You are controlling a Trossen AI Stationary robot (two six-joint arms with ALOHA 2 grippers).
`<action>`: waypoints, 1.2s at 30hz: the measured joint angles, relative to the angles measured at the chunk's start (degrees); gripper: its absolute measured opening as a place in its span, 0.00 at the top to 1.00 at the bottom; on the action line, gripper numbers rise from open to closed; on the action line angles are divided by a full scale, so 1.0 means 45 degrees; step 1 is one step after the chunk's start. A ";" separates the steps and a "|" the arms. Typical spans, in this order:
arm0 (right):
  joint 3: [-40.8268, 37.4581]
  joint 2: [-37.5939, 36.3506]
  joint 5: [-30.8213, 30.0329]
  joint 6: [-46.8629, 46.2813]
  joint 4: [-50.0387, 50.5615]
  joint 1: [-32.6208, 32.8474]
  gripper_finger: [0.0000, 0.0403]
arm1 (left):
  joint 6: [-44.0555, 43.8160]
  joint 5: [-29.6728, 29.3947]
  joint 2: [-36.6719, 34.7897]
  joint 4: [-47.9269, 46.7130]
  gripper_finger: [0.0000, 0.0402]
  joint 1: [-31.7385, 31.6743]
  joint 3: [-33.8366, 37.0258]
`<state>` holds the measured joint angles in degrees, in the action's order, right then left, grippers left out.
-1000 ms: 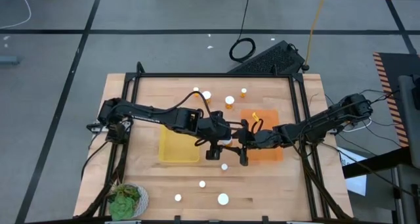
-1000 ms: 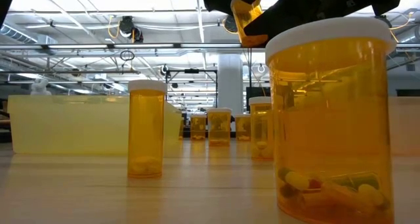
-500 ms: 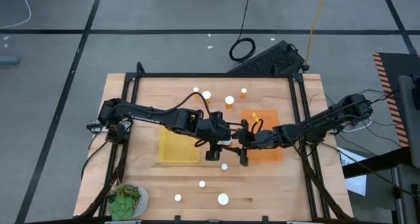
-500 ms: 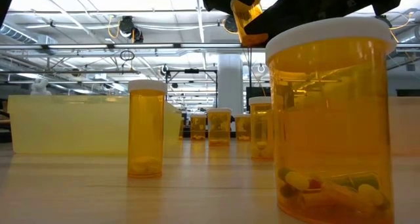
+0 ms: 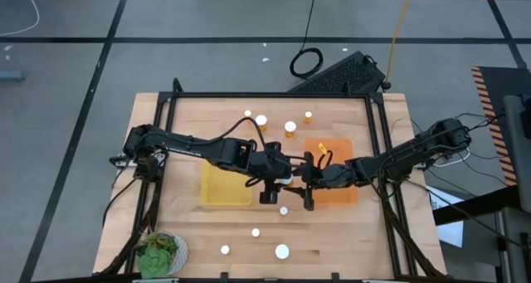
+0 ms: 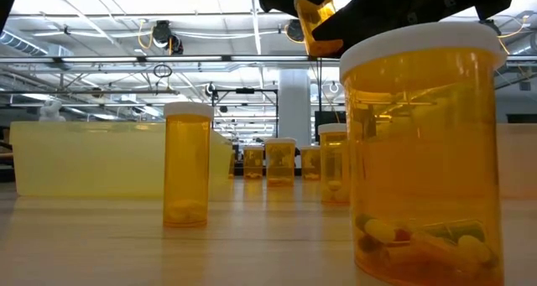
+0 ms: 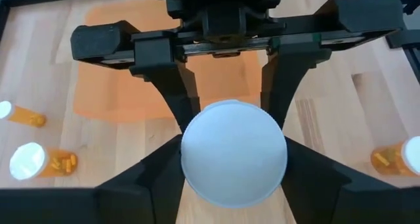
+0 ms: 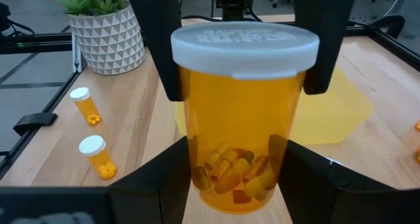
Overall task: Pick and place medicine bottles into bin by pill shape (circle, oval)
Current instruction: Put the large orange pill bottle into the yellow bin
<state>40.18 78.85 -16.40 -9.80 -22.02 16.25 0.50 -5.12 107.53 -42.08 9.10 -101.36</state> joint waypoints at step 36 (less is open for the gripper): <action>-0.0005 -0.3201 -0.0010 -0.0330 0.5708 0.1423 0.26 | -0.1882 -0.2482 -0.0511 -0.4894 0.48 0.0087 -0.0005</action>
<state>40.16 64.45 -16.45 -11.29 3.66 22.65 -7.97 -16.29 105.23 -64.10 9.50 -101.38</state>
